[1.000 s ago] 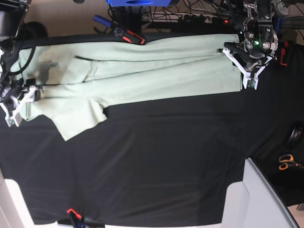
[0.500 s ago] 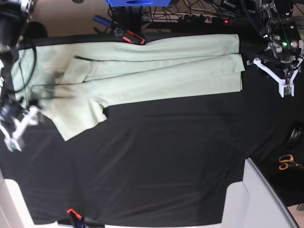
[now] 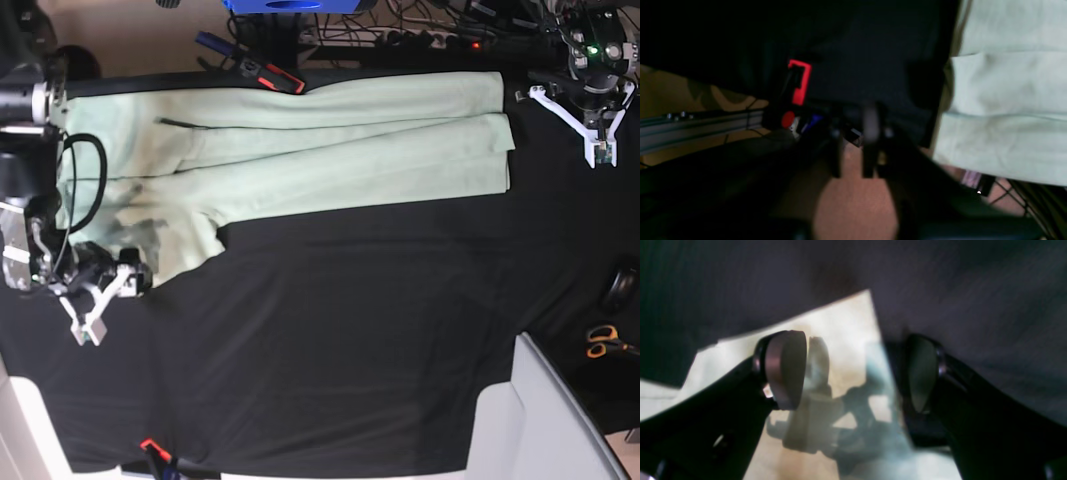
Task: Fold the T-shirt properly
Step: 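Drag the shirt's sleeve end with the right gripper toward the collar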
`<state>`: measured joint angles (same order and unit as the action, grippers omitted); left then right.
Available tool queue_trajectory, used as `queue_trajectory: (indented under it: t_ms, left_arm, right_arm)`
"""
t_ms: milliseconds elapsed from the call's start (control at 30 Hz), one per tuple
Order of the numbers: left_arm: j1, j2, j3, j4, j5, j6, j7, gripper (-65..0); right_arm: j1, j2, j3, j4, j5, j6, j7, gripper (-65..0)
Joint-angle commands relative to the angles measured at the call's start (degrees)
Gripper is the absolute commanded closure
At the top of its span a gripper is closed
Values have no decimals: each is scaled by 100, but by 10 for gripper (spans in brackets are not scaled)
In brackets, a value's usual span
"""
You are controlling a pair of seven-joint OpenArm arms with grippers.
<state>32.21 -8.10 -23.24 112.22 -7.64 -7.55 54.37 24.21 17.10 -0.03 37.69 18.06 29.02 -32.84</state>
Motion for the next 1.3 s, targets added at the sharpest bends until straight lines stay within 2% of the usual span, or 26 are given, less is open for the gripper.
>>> queue_trajectory:
  t_ms: [0, 167, 333, 400, 533, 567, 900, 1100, 1267]
  left_arm:
    - [10, -30, -36, 87, 30, 39, -105, -47]
    - [19, 14, -36, 96, 30, 39, -105, -44]
    - [-7, 85, -36, 87, 30, 39, -105, -42]
    - [-25, 85, -36, 87, 30, 39, -105, -42]
    - [-34, 85, -36, 87, 30, 39, -105, -42]
    - [-34, 85, -36, 87, 30, 39, -105, -42]
    - [-43, 85, -36, 79, 30, 39, -105, -42]
    - [-43, 76, -36, 79, 39, 39, -105, -42]
    - [-51, 58, -36, 79, 91, 39, -105, -42]
  right_arm:
    - [195, 79, -63, -73, 62, 22, 185, -441]
    - [476, 79, -467, -811, 62, 22, 642, -441]
    - [494, 0, -634, -1031, 79, 22, 809, -424]
    - [494, -71, -643, -1031, 79, 22, 800, -340]
    - [485, -123, -643, -1031, 79, 22, 783, -44]
    - [485, -123, -634, -1031, 79, 22, 783, 0]
    - [107, -71, -608, -653, 88, 22, 713, 0]
    - [-807, 70, -590, 1193, 97, 13, 264, 0]
    - [-1335, 70, -476, 2196, 97, 13, -290, 0]
